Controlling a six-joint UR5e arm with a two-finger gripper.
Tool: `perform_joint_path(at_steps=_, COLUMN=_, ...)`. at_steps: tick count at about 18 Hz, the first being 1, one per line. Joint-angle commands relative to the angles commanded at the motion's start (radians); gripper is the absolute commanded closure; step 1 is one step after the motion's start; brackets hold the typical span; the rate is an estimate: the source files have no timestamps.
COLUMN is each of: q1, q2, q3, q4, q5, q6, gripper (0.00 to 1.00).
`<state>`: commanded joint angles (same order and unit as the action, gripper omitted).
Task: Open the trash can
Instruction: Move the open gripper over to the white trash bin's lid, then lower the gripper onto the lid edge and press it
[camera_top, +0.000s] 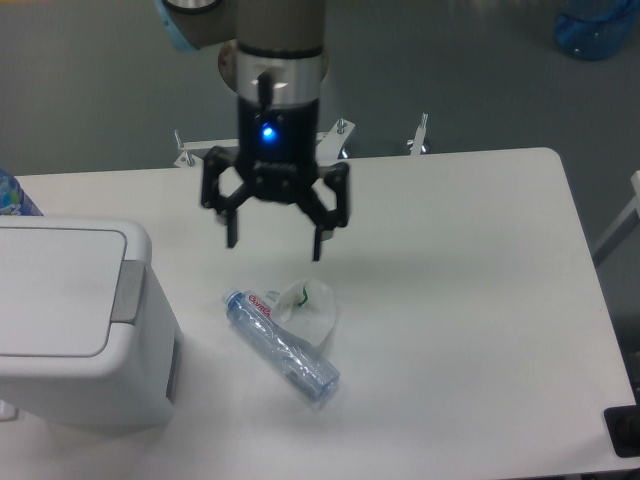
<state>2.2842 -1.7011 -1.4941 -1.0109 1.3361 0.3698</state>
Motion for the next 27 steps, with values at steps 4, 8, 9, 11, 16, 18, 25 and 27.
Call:
perform_joint_path(at_steps=4, q1=-0.041, q2=-0.026, q3=0.000, q4=0.040, q5=0.000, q6=-0.057, gripper=0.00)
perform_joint_path(at_steps=8, q1=-0.065, q2=-0.046, q3=0.000, q4=0.080, q5=0.000, q6=-0.112, gripper=0.00)
perform_joint_path(at_steps=9, q1=-0.071, q2=-0.048, q3=0.000, q4=0.081, q5=0.000, q6=-0.112, gripper=0.00)
perform_joint_path(at_steps=11, q1=-0.083, q2=-0.052, q3=0.000, q4=0.083, q5=0.000, q6=-0.114, gripper=0.00)
perform_joint_path(at_steps=16, q1=-0.088, q2=-0.061, q3=0.000, q4=0.084, q5=0.000, q6=-0.114, gripper=0.00)
perform_joint_path(at_steps=18, q1=-0.091, q2=-0.064, q3=-0.002, q4=0.084, q5=0.000, q6=-0.115, gripper=0.00)
perform_joint_path(at_steps=25, q1=-0.101, q2=-0.078, q3=-0.002, q4=0.084, q5=0.002, q6=-0.117, gripper=0.00)
perform_joint_path(at_steps=27, q1=-0.101, q2=-0.080, q3=-0.003, q4=0.084, q5=0.003, q6=-0.117, gripper=0.00)
